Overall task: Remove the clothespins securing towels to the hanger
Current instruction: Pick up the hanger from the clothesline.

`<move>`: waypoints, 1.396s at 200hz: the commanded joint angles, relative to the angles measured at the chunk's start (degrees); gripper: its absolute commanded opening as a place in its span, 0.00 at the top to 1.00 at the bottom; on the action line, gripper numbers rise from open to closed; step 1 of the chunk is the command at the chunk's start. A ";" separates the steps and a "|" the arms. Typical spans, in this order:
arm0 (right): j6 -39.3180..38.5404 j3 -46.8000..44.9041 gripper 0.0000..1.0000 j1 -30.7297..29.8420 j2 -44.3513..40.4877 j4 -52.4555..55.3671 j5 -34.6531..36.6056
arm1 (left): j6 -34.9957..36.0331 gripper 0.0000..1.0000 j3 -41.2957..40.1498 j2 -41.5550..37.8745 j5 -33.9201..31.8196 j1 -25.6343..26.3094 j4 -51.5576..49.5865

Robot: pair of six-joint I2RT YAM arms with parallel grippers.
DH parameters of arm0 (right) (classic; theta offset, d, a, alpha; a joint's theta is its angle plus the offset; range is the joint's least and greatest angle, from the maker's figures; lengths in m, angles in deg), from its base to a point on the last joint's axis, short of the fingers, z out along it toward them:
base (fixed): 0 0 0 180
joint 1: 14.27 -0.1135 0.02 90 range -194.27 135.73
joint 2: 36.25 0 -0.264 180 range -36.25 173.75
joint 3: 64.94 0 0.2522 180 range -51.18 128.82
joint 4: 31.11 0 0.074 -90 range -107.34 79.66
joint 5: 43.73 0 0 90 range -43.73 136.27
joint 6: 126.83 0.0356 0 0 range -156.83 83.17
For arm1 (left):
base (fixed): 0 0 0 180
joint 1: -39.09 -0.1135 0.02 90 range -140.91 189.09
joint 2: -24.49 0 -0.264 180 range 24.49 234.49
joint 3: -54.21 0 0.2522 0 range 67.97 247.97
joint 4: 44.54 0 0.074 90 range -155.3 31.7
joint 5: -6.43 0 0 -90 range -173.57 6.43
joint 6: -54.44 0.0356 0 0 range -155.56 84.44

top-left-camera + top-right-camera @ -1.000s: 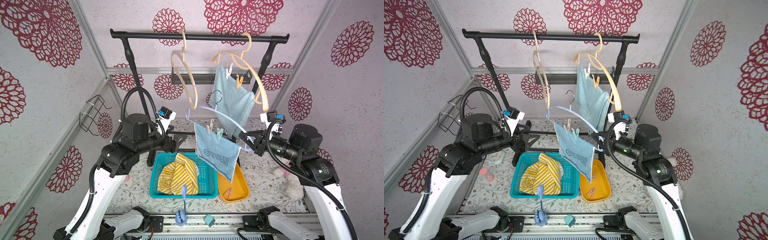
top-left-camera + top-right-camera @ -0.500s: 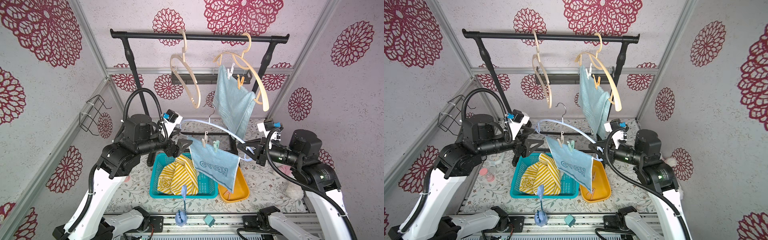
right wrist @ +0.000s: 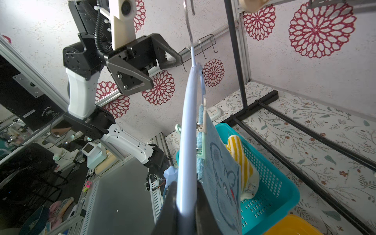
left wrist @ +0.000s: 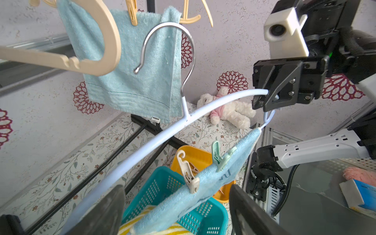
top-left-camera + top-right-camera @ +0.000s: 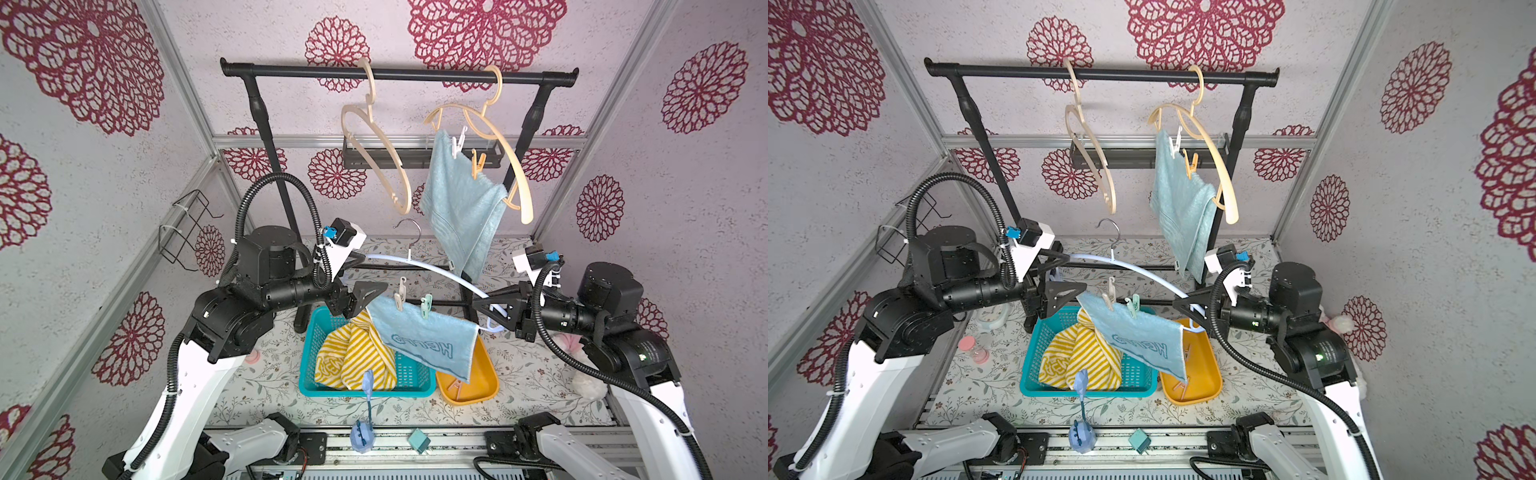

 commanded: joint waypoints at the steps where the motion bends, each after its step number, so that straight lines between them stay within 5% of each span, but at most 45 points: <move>1: 1.44 1.09 1.00 0.03 0.82 -8.74 -4.29 | 2.82 0.18 2.52 1.63 2.26 0.45 -1.40; 201: -2.46 7.56 1.00 -12.73 12.33 -10.36 -4.52 | 8.60 0.22 7.63 6.34 5.02 -1.62 -9.07; 229: -2.79 8.28 1.00 -12.84 13.00 -10.52 -5.49 | 7.76 0.31 7.70 6.34 11.23 -4.76 -8.93; 258: -3.42 8.88 1.00 -12.84 13.46 -10.23 -6.02 | 6.85 0.51 7.26 6.17 15.24 -6.91 -8.50; 279: -4.12 9.57 1.00 -12.84 13.90 -9.51 -6.03 | 7.21 0.55 7.01 6.45 16.41 -7.50 -9.60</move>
